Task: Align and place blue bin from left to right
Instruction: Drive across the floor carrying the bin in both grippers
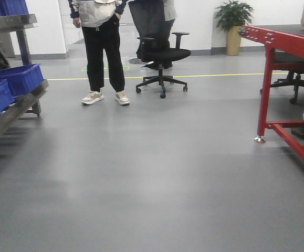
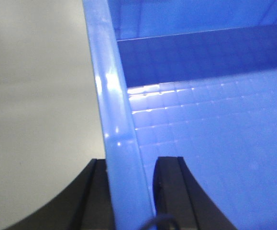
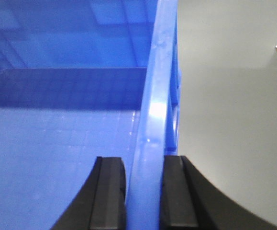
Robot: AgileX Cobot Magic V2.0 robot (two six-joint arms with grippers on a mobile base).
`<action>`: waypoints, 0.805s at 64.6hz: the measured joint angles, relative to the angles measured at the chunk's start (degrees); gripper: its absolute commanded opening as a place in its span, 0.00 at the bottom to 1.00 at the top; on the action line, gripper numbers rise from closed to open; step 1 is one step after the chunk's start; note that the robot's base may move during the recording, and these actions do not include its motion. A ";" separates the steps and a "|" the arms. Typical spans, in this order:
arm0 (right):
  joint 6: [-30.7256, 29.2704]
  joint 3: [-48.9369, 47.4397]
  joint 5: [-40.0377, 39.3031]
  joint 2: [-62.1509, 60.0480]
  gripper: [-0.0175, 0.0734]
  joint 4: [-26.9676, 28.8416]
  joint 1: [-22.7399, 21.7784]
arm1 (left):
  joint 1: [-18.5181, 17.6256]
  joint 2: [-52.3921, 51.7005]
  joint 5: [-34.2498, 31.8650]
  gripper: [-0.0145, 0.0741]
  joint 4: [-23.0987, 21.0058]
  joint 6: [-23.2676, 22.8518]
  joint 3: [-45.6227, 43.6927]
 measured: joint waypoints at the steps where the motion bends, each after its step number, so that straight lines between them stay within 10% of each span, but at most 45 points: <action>1: 0.00 0.00 0.00 0.00 0.03 0.00 0.00 | 0.00 0.00 0.00 0.04 0.00 0.00 0.00; 52: 0.00 0.00 -0.21 0.00 0.03 0.00 0.00 | 0.00 0.00 0.00 0.04 0.00 0.00 0.00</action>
